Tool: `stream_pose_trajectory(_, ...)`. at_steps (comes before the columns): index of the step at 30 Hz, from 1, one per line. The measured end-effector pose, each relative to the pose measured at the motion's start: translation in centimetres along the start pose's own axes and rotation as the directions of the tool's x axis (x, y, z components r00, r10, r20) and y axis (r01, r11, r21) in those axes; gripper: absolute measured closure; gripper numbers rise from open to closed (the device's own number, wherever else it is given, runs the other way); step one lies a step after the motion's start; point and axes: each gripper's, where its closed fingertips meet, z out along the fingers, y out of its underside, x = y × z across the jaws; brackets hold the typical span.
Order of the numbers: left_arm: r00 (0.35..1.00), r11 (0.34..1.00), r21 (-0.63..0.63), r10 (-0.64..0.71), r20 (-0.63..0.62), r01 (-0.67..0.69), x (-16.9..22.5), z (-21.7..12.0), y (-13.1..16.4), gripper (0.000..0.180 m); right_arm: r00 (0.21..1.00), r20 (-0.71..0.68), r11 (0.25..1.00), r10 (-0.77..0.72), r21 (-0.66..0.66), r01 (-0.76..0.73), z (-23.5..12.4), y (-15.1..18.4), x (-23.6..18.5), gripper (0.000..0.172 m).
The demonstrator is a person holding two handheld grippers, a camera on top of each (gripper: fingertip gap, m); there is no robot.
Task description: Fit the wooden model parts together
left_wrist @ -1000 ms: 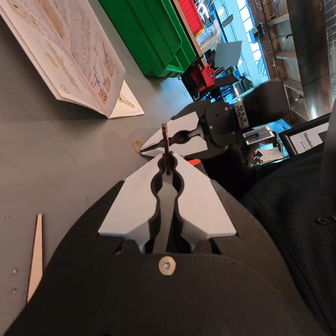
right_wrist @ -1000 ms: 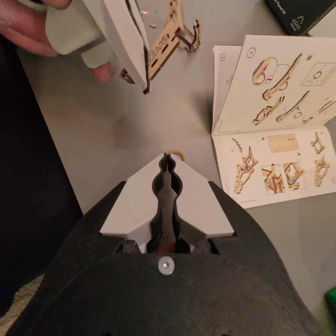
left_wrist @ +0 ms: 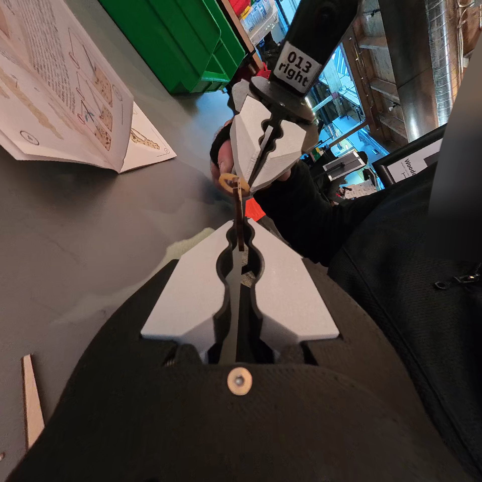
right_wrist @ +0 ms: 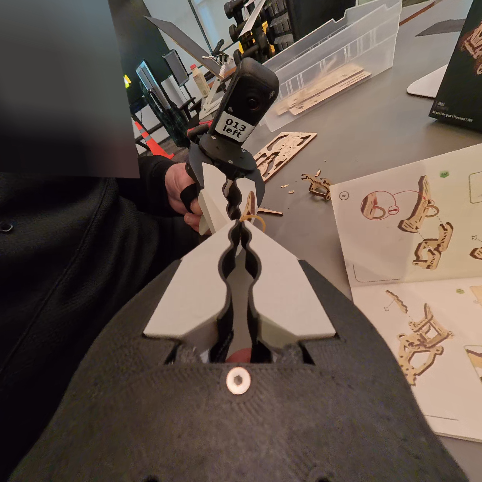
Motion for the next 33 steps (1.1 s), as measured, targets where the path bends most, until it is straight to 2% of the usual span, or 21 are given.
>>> stream_pose_trajectory(13,1.0,1.0,-0.016,0.004,-0.019,-0.004,0.3,0.27,0.16,0.179,0.995,0.054,0.996,0.083,0.018,-0.084,0.03,-0.19,-0.03,0.172)
stream_pose_trajectory(15,1.0,1.0,-0.012,0.0,-0.027,0.0,0.42,0.3,0.06,0.179,0.996,0.042,0.996,0.084,0.016,-0.085,0.04,-0.15,0.15,0.166)
stream_pose_trajectory(33,0.998,0.999,-0.015,-0.038,-0.049,0.038,0.78,0.57,-0.22,0.18,0.994,-0.069,0.996,-0.089,-0.025,0.087,0.0,-0.27,0.04,0.161)
